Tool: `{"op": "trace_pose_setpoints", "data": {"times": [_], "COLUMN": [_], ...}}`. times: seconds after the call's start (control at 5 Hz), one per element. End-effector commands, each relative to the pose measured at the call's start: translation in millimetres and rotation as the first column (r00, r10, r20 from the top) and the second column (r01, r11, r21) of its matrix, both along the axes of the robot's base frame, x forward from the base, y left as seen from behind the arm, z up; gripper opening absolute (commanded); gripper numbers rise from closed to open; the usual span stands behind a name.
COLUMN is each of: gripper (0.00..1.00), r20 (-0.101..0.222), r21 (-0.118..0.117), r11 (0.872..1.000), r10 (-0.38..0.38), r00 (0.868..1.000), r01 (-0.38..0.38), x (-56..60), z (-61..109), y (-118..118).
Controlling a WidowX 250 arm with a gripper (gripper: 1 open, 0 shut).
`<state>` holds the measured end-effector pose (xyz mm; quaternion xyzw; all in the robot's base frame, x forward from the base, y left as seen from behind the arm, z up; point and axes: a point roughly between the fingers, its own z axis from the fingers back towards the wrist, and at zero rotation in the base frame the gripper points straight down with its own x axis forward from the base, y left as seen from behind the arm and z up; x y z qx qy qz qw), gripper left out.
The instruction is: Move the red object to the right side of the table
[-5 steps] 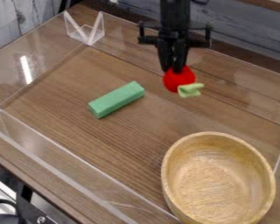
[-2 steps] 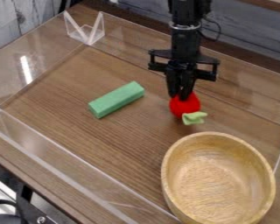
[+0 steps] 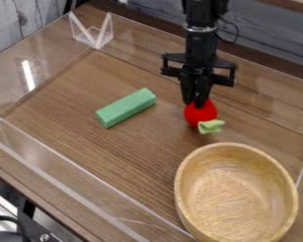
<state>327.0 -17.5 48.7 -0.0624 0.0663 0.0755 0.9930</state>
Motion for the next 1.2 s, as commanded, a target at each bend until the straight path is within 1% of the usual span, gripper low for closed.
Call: {"op": "trace_pose_setpoints", "data": {"times": [0.0,0.4,1.0], "gripper": [0.0,0.0,0.0], "r20": [0.075,0.08,0.083], "r21": [0.006,0.008,-0.013], "r11": [1.0,1.0,0.999], "r10": [0.007,0.016,-0.05], "r00": [0.997,0.997,0.995], "r01": [-0.008,-0.016,0.052], "x": [12.9,16.7,26.3], "z": [15.7,11.7,-1.6], "y": [2,3,-21]}}
